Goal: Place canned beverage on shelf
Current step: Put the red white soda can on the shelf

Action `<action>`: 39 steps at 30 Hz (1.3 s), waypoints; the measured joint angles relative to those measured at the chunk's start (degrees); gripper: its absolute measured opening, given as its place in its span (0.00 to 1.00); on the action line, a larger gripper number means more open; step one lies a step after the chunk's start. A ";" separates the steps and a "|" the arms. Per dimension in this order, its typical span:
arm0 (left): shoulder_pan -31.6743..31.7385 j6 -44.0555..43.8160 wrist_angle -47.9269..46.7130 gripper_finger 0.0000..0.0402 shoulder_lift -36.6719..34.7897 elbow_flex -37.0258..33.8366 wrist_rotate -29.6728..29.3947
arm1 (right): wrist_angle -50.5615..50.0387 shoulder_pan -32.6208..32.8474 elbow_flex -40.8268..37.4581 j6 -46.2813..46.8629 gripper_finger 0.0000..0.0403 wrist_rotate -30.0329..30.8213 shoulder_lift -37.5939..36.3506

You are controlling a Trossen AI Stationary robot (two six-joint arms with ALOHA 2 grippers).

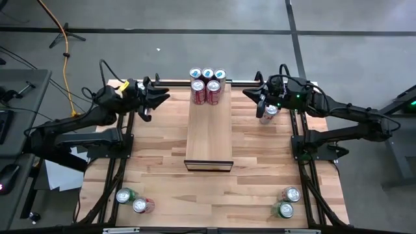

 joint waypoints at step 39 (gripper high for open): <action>-33.73 -1.59 -74.23 0.84 27.64 53.11 -13.72 | -9.68 -0.07 0.00 -0.37 0.00 0.01 0.02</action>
